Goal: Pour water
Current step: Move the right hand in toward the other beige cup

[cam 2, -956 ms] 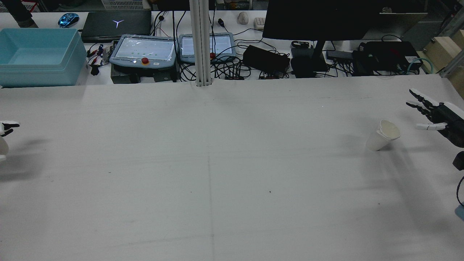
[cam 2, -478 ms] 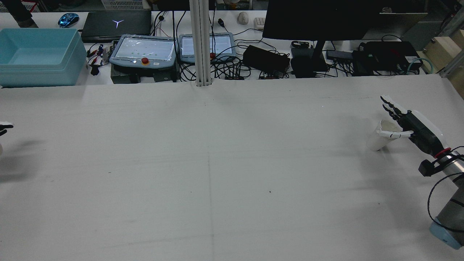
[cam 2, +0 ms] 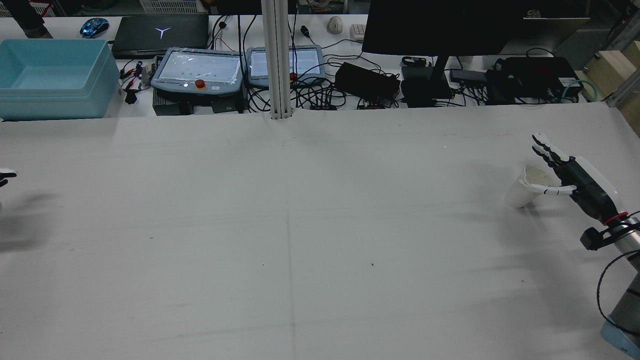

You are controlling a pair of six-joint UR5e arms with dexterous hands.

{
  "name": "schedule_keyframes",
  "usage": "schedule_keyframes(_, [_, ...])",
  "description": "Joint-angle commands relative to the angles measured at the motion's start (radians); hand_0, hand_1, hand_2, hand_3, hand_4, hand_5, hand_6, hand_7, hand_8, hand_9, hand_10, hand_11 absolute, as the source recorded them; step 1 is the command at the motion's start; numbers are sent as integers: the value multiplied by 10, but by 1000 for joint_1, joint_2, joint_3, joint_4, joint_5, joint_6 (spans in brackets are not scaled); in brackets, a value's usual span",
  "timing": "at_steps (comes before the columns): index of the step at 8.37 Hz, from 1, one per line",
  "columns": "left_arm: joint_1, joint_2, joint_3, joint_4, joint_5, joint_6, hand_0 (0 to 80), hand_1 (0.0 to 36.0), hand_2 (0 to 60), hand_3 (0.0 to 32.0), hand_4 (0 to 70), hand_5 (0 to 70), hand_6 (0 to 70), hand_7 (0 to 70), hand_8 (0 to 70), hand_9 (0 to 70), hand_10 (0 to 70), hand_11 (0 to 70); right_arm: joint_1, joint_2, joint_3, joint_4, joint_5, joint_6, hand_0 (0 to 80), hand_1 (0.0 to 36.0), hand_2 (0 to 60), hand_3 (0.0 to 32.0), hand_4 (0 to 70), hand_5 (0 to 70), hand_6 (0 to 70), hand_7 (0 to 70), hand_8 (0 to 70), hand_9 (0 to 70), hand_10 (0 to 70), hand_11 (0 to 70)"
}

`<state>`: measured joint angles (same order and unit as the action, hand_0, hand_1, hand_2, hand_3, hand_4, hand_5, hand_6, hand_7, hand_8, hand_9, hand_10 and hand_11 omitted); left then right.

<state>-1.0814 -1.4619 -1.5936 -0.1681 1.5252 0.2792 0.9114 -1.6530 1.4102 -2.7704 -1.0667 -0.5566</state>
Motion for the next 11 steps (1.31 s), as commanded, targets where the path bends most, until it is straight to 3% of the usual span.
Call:
schedule_keyframes(1, [1, 12, -8, -2, 1, 0, 800, 360, 192, 0, 700, 700, 181, 259, 130, 76, 58, 115, -3, -35, -75, 93, 190, 9, 466, 166, 158, 22, 0, 40, 0, 0, 84, 91, 0, 0])
schedule_keyframes(2, [0, 20, -14, -2, 1, 0, 800, 360, 192, 0, 700, 700, 182, 260, 129, 76, 57, 115, -11, 5, -88, 95, 255, 93, 465, 165, 160, 32, 0, 42, 0, 0, 82, 89, 0, 0])
schedule_keyframes(3, [-3, 31, -15, -7, 1, 0, 800, 360, 199, 0, 700, 700, 182, 260, 128, 75, 56, 113, -81, 40, -112, 95, 261, 260, 463, 159, 163, 34, 0, 45, 0, 0, 86, 96, 0, 0])
schedule_keyframes(5, [1, 35, -11, -8, 0, -5, 800, 360, 198, 0, 700, 700, 182, 259, 127, 74, 56, 112, -124, 4, -125, 92, 257, 403, 463, 161, 191, 128, 0, 54, 37, 44, 72, 81, 0, 0])
schedule_keyframes(6, [1, 37, -11, -8, 1, -6, 800, 360, 192, 0, 700, 700, 182, 260, 128, 74, 55, 111, -140, -2, -160, 95, 251, 461, 462, 167, 194, 146, 0, 51, 10, 36, 71, 79, 0, 0])
schedule_keyframes(7, [1, 37, -14, -8, 1, -6, 800, 360, 194, 0, 700, 700, 182, 260, 127, 74, 56, 112, -157, -4, -166, 94, 249, 480, 459, 158, 184, 114, 0, 49, 13, 20, 78, 88, 0, 0])
schedule_keyframes(10, [0, 37, -14, -8, 1, -6, 800, 360, 192, 0, 700, 700, 183, 260, 126, 73, 55, 111, -169, 10, -155, 81, 254, 478, 464, 170, 193, 118, 0, 48, 0, 1, 78, 87, 0, 0])
schedule_keyframes(11, [1, 44, -11, -8, 1, -6, 800, 360, 194, 0, 700, 700, 184, 259, 125, 72, 56, 113, -175, 12, -158, 78, 254, 466, 473, 183, 204, 136, 0, 57, 29, 36, 73, 80, 0, 0])
